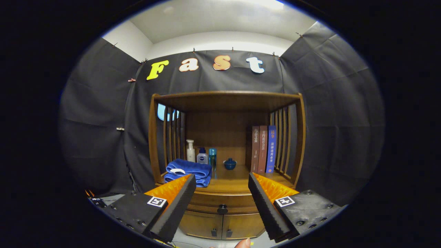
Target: Pull open the drawer, take out the items inside it, and place them on the countertop above the cabinet.
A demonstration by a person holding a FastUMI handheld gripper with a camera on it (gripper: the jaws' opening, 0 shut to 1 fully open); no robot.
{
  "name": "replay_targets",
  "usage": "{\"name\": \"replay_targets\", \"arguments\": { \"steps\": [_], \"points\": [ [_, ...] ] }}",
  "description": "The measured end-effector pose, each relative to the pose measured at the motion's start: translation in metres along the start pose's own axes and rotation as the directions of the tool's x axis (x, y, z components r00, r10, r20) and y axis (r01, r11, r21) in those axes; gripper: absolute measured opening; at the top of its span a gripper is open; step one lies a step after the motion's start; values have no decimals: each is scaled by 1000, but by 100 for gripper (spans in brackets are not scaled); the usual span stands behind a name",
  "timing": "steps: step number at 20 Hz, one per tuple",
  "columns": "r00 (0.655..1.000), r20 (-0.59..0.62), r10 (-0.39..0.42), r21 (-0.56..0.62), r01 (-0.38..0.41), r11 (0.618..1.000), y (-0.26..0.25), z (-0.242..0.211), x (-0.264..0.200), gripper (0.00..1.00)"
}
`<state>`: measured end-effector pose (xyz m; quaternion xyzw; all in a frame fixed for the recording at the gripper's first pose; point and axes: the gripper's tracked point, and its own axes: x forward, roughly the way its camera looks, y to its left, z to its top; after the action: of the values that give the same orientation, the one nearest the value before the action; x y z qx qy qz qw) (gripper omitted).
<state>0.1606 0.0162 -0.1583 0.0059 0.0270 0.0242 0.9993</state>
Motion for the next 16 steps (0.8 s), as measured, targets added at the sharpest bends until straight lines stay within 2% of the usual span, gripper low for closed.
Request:
{"name": "replay_targets", "arguments": {
  "steps": [9,14,16],
  "points": [
    [986,-169,-14,10,16,1000,-14,-149,74,98],
    [978,-209,-9,14,12,1000,-10,-201,109,99],
    [972,-233,-26,19,31,999,-13,-217,121,96]
  ]
}}
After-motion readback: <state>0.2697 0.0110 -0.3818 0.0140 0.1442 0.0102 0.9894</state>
